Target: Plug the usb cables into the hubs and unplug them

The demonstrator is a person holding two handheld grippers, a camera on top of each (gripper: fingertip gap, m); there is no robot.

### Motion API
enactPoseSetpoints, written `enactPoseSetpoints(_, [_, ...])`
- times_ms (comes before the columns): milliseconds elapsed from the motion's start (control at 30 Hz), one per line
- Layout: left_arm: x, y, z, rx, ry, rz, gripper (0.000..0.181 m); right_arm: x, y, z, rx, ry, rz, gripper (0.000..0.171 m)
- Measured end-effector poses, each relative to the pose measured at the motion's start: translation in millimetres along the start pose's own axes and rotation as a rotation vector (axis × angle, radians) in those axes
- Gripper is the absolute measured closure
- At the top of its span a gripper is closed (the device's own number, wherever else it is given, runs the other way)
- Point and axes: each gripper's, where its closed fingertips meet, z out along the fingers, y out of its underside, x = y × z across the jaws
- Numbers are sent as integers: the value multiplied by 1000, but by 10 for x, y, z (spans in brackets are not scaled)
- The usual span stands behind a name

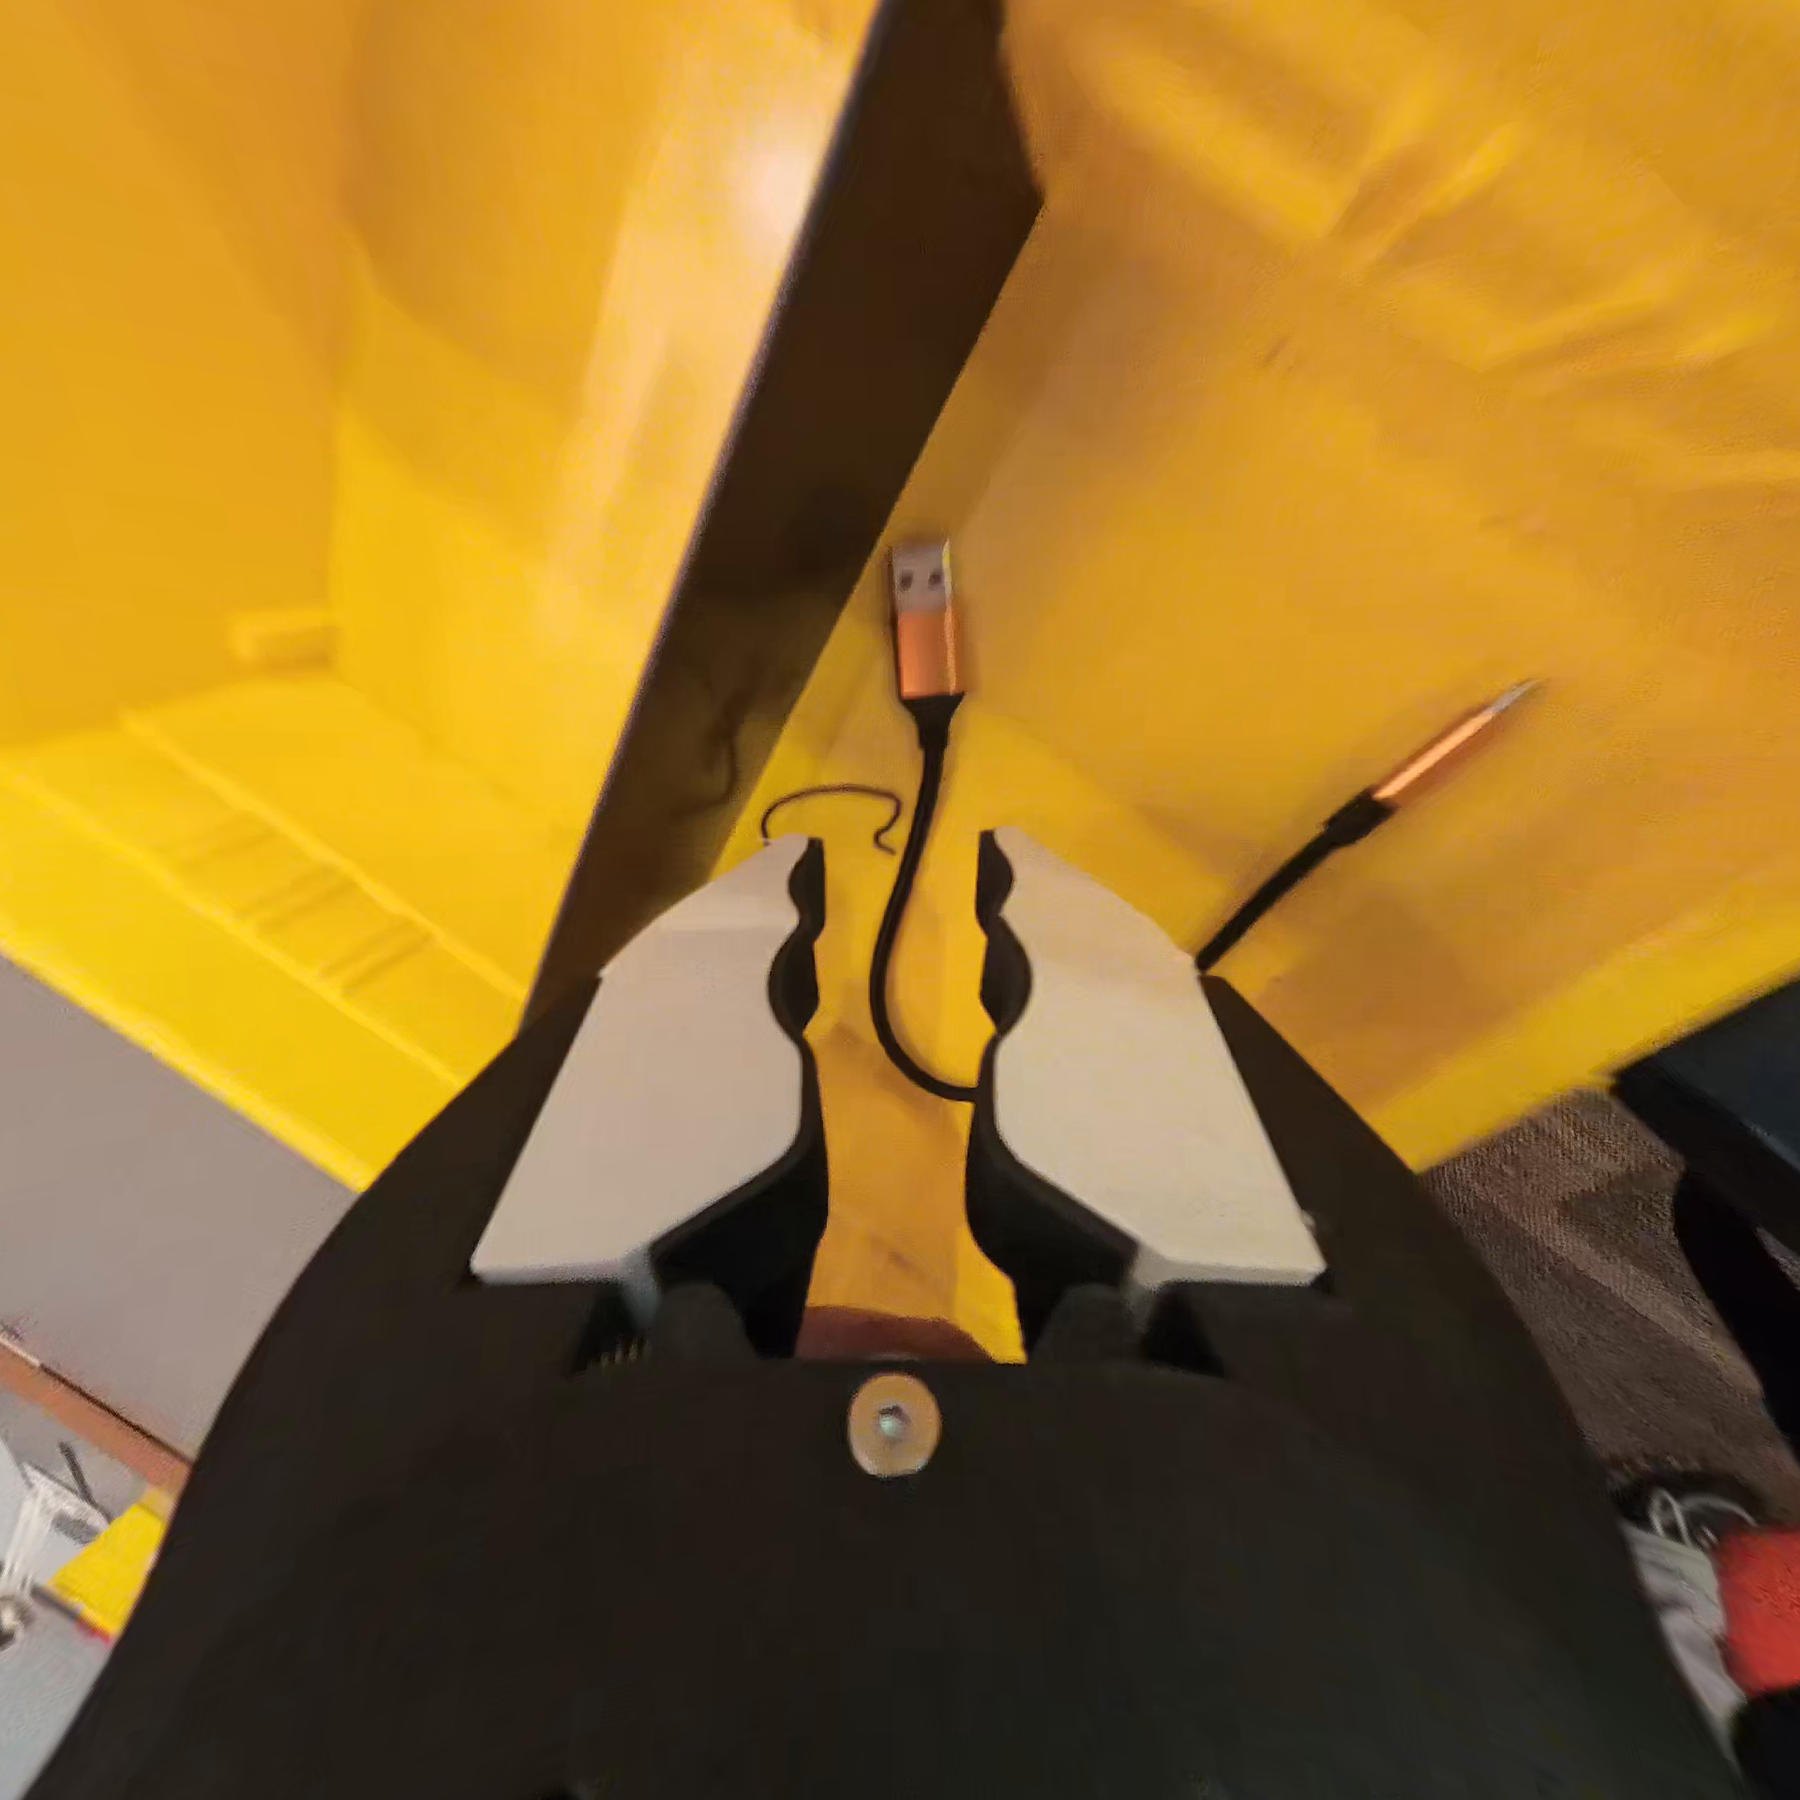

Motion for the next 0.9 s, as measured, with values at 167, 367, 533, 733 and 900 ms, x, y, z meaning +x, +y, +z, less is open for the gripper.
enactPoseSetpoints(167, [62,178,339,-59,93,-56,152,-25,-16,-27,3,3,4,134])
enactPoseSetpoints(367, [23,148,396,-46,155,-104,177,-21,-39,-32,10,2,4,134])
enactPoseSetpoints(533, [19,156,401,-72,208,-94,177,-41,-72,-22,31,-8,1,134])
enactPoseSetpoints(733, [14,114,356,-61,145,-47,178,-34,-36,-63,42,-6,11,134])
enactPoseSetpoints(900, [-75,28,110,23,84,-66,179,13,-20,-107,49,1,21,134])
